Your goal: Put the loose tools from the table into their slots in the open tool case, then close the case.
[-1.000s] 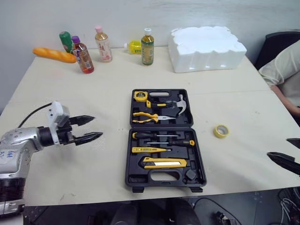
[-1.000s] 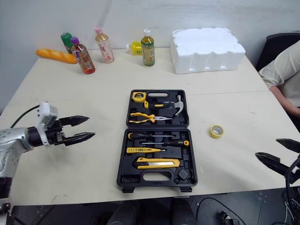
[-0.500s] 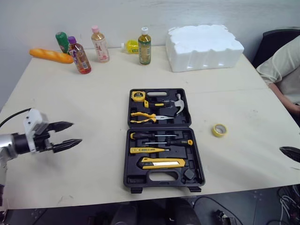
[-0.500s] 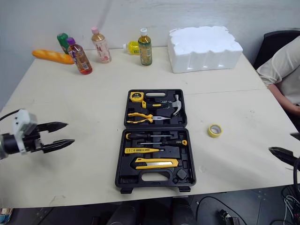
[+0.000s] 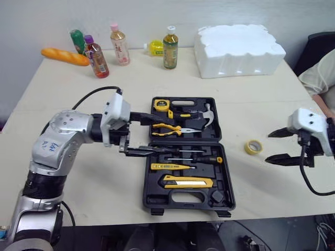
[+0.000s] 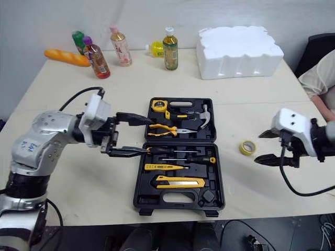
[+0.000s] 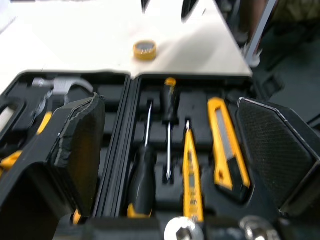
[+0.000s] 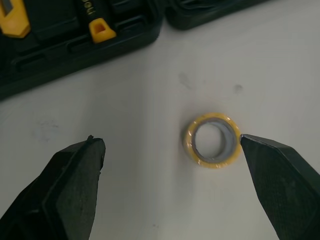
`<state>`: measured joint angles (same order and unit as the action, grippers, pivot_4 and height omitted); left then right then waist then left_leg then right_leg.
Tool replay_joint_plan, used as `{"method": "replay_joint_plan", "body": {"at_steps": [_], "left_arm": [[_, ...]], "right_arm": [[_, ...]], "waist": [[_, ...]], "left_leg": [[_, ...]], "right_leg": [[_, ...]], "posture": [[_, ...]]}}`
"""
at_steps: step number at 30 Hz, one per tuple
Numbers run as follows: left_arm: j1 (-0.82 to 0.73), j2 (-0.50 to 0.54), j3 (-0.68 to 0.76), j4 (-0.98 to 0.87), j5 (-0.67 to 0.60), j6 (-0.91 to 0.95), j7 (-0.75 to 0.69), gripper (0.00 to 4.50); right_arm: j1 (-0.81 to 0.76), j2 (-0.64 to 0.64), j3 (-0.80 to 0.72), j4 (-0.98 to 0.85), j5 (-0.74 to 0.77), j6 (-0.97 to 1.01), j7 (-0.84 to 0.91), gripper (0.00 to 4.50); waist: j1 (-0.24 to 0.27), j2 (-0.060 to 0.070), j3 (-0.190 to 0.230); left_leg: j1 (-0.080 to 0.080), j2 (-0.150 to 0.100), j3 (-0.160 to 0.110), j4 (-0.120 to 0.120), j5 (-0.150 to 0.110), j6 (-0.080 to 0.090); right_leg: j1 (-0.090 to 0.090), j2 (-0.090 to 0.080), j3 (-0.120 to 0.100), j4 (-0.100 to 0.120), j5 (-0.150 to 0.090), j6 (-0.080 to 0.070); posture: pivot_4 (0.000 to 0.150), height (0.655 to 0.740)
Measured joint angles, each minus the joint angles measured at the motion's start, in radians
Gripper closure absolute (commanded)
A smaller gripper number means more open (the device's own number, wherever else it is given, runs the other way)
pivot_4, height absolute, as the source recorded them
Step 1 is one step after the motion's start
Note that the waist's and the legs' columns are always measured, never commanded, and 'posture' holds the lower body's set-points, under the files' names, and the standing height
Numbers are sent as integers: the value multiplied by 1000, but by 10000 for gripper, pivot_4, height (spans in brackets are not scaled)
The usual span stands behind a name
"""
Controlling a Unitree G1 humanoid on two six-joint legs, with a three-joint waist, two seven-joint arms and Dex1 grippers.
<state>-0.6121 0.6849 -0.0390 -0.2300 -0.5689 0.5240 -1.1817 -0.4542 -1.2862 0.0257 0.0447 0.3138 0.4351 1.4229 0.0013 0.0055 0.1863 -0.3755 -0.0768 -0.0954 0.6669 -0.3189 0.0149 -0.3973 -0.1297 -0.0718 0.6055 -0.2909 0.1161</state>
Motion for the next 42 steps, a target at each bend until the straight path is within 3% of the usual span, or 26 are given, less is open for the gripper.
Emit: {"method": "replay_joint_plan", "body": {"at_steps": [8,21,25,26,31,32,34,38,42], "left_arm": [[-13,-51,-59,3,1,10,13,480],[-44,-98,-60,-8,-8,44,56,480],[-45,-113,-61,-8,-8,43,57,0],[-45,-120,-67,-8,-8,42,57,0],[-47,-124,-79,-14,-9,42,56,0],[-49,-124,-80,-16,-12,43,55,0],[-49,-121,-80,-31,-16,44,50,0],[-4,-75,-99,-75,-19,46,-2,0],[53,-23,-138,-118,-18,37,-69,0]], "right_arm": [[-194,88,256,130,-208,-46,77,0],[-228,177,297,198,-334,-83,77,0],[-228,202,297,238,-366,-105,48,12527],[-228,210,297,247,-374,-113,37,20230],[-227,209,290,231,-373,-123,39,41794],[-222,201,279,218,-370,-123,41,44191],[-187,188,238,150,-339,-95,47,44191],[-93,175,143,-221,-129,102,87,44191],[-18,166,122,-473,-27,215,66,44191]], "waist": [[9,0,1],[22,0,1],[22,0,1],[22,0,1],[22,0,1],[22,0,1],[22,0,1],[19,0,1],[25,0,1]], "left_leg": [[2,0,4,-1,1,-2],[1,2,19,-1,1,-1],[1,2,20,-1,1,-1],[1,2,21,-1,1,-1],[1,2,21,-1,1,-1],[1,2,21,-1,1,-1],[1,2,21,-1,1,-1],[2,5,21,-2,-1,-3],[2,7,21,0,-2,-3]], "right_leg": [[-4,2,8,2,0,0],[-15,5,21,9,0,0],[-15,5,22,9,0,0],[-15,5,22,9,0,0],[-16,5,22,9,0,0],[-16,5,22,9,0,0],[-16,5,23,9,0,0],[-16,7,23,9,0,0],[-15,11,25,8,1,-1]], "posture": [[1500,7390],[1500,7390],[1500,7390],[1500,7390],[1500,7390],[1500,7390],[1500,7390],[1500,7390],[1500,7390]]}}
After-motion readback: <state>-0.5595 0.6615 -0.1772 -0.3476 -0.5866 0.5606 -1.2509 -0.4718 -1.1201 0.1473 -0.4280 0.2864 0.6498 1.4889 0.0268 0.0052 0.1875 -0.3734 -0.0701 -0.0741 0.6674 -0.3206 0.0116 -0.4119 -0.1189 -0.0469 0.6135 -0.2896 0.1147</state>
